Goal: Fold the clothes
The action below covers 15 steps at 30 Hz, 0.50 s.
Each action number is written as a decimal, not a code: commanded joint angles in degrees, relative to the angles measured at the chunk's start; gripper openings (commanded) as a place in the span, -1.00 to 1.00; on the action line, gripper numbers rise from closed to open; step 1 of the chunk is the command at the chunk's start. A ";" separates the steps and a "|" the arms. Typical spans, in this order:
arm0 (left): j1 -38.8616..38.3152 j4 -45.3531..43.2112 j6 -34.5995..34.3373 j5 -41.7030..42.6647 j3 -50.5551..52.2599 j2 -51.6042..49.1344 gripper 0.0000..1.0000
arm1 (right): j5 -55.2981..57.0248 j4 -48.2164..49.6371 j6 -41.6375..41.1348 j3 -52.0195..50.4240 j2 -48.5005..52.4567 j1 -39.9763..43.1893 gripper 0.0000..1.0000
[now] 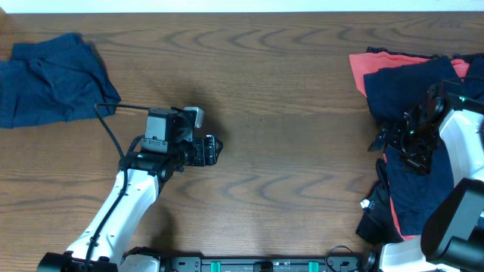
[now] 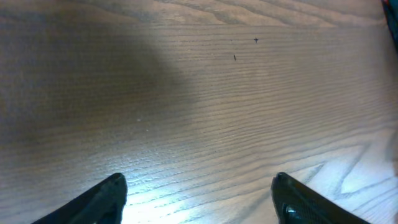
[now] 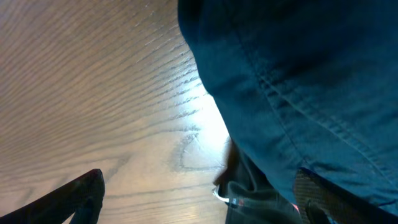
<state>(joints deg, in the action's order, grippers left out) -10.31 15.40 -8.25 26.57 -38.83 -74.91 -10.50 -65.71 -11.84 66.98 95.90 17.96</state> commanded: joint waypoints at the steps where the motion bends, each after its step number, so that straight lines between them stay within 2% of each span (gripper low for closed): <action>1: -0.17 0.00 0.94 -0.28 -1.42 -0.33 0.41 | -0.46 0.59 -1.42 0.31 1.57 1.49 0.98; 2: -0.17 0.00 0.94 -0.28 -1.42 -0.33 0.43 | -0.46 0.68 -1.42 0.31 1.77 1.88 0.98; 3: -0.17 0.00 0.92 -0.28 -1.42 -0.33 0.61 | -0.48 0.76 -1.44 0.31 2.03 2.54 0.99; 9: -0.17 -0.02 0.94 -0.28 -1.42 -0.33 0.62 | -1.01 0.72 -1.40 0.28 3.17 6.25 0.99; 15: -0.17 -0.07 0.94 -0.31 -1.42 -0.33 0.61 | -2.01 0.83 -1.07 0.28 4.74 7.10 0.80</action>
<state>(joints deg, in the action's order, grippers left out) -10.31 15.38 -7.66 26.57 -38.83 -74.91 -11.42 -64.95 -12.95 66.98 99.55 24.84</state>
